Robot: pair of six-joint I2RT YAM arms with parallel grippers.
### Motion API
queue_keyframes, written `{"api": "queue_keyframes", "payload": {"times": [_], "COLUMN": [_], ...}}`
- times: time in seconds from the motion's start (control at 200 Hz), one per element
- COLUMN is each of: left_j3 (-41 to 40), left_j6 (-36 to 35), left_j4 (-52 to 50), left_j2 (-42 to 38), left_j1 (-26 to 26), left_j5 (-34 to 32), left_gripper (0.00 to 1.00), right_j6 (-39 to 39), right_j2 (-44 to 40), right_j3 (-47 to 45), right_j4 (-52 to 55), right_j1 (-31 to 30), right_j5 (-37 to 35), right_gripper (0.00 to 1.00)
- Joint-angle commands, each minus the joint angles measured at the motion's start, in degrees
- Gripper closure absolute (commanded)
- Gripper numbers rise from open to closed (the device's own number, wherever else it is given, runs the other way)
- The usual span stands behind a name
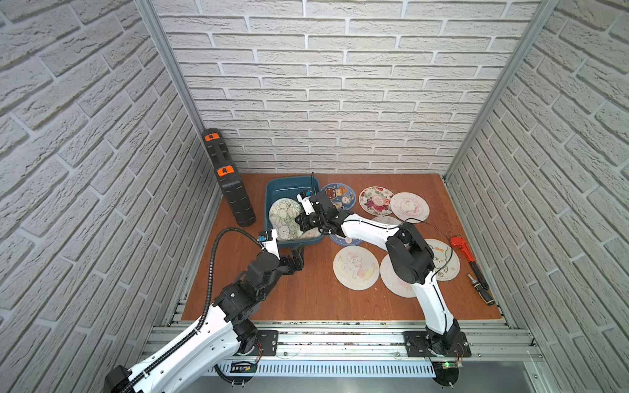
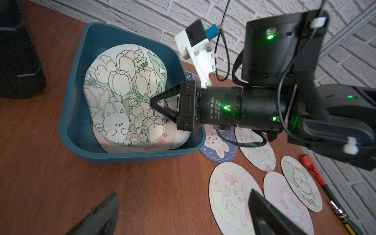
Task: Put the coasters into the storage box
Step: Place the coaster in the storage box.
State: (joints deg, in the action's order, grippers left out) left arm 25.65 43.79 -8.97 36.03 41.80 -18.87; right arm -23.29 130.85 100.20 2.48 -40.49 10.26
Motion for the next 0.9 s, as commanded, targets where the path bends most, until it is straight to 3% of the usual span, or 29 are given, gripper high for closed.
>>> {"api": "queue_keyframes", "payload": {"times": [0.0,0.13,0.425,0.73,0.895], "left_j3": [-0.51,-0.68,-1.3,-1.04,-1.04], "left_j6": [-0.81,-0.81,-0.06,-0.02,-0.02], "left_j4": [3.44,3.61,4.47,4.58,4.68], "left_j2": [0.88,1.48,2.54,4.92,5.1], "left_j1": [-0.52,-0.99,-2.6,-3.19,-3.3], "left_j5": [0.32,0.33,0.65,2.53,2.99], "left_gripper": [0.02,0.02,0.02,0.02,0.02], "right_j6": [-1.94,-1.08,0.95,3.91,5.48], "right_j2": [0.62,2.3,3.82,-1.01,-5.6], "right_j3": [2.31,4.12,7.62,6.21,2.81], "right_j4": [-2.22,-0.15,2.96,4.91,4.99], "right_j1": [0.61,1.17,1.21,1.2,1.2], "right_j5": [-4.76,-8.21,-7.39,-8.71,-10.07], "right_gripper": [0.91,0.89,0.78,0.56,0.53]}}
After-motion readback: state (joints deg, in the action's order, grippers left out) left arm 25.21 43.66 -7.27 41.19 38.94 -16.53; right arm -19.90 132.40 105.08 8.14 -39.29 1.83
